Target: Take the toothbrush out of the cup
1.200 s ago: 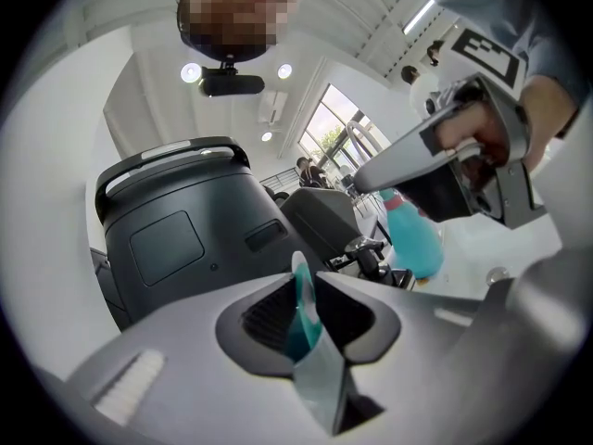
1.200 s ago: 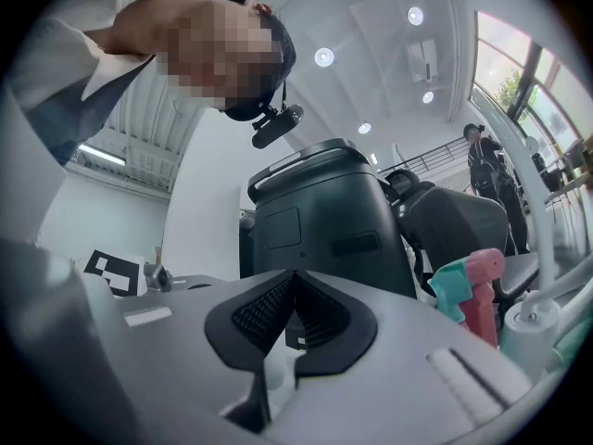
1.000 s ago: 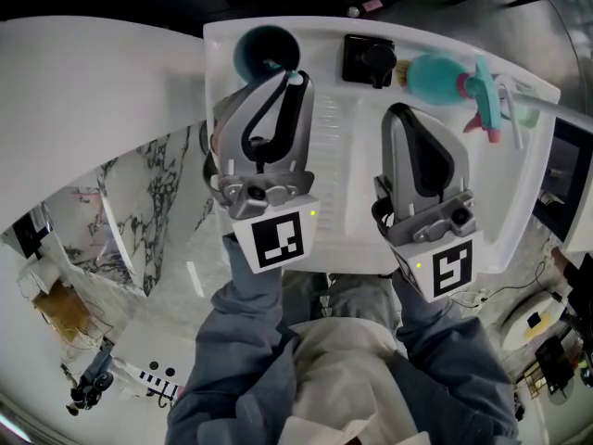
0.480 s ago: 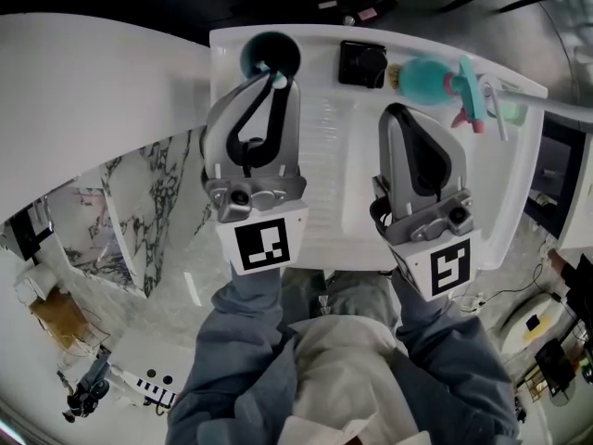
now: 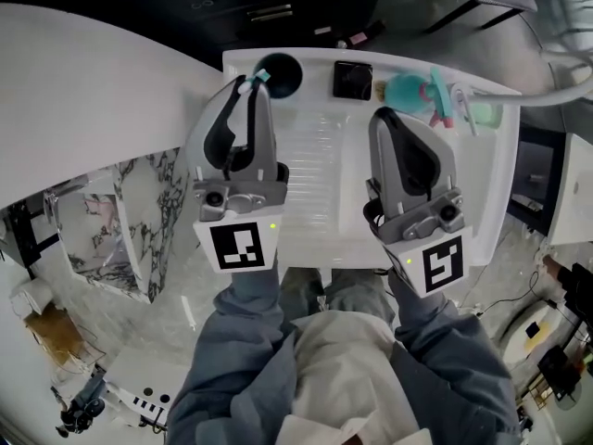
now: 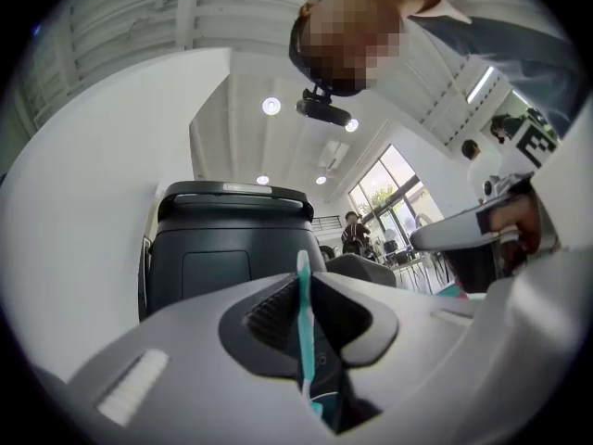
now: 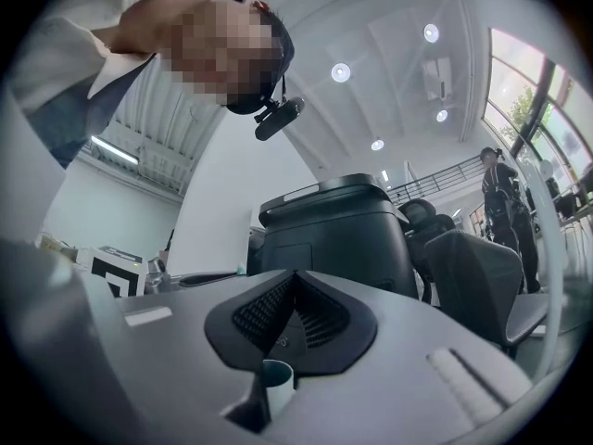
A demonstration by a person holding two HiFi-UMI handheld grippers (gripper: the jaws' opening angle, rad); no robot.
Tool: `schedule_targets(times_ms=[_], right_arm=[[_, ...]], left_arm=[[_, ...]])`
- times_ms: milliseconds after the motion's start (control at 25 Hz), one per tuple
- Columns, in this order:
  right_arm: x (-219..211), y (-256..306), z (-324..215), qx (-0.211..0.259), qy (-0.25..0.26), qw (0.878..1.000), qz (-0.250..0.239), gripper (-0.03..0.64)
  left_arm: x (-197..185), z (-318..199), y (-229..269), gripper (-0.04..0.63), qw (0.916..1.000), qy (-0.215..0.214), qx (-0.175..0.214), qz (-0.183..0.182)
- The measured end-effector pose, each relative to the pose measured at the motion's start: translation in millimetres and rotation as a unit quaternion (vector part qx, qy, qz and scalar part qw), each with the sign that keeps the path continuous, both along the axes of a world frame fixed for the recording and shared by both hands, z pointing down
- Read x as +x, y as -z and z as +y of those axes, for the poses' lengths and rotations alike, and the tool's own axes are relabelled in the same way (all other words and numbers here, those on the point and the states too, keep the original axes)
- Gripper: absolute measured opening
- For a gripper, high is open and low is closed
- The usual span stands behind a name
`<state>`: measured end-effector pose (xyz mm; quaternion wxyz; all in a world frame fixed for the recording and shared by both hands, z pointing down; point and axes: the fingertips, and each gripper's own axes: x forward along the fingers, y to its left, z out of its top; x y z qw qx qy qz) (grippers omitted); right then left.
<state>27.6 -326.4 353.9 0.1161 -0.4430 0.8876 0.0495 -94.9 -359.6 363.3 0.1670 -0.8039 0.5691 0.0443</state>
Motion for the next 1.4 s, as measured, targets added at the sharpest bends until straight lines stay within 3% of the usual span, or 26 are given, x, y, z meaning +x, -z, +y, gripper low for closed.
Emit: schedule_targets(times_ms=[480,720,1200,1400], right_arm=[[-6.3,75.8,41.2,0.036,-0.006,0.999,0.012,0.006],[-8.4,102.2,65.8,0.068,-0.008,0.997,0.021,0.006],[-6.6,114.6,112.1,0.062,-0.004,0.998,0.031,0.005],[-7.2,124.3,128.9,0.088,-0.005,0.995,0.036,0.005]], left_arm=[[-16.3,52.0,72.4,0.101,0.9991,0.014,0.005,0.04],[-14.5,83.5,102.4,0.101,0.9982,-0.009,0.019,0.057],[-3.5,140.8,108.2,0.101,0.998,-0.035,0.01,0.051],[-5.2,157.0,110.7,0.1,0.998,-0.032,0.018,0.051]])
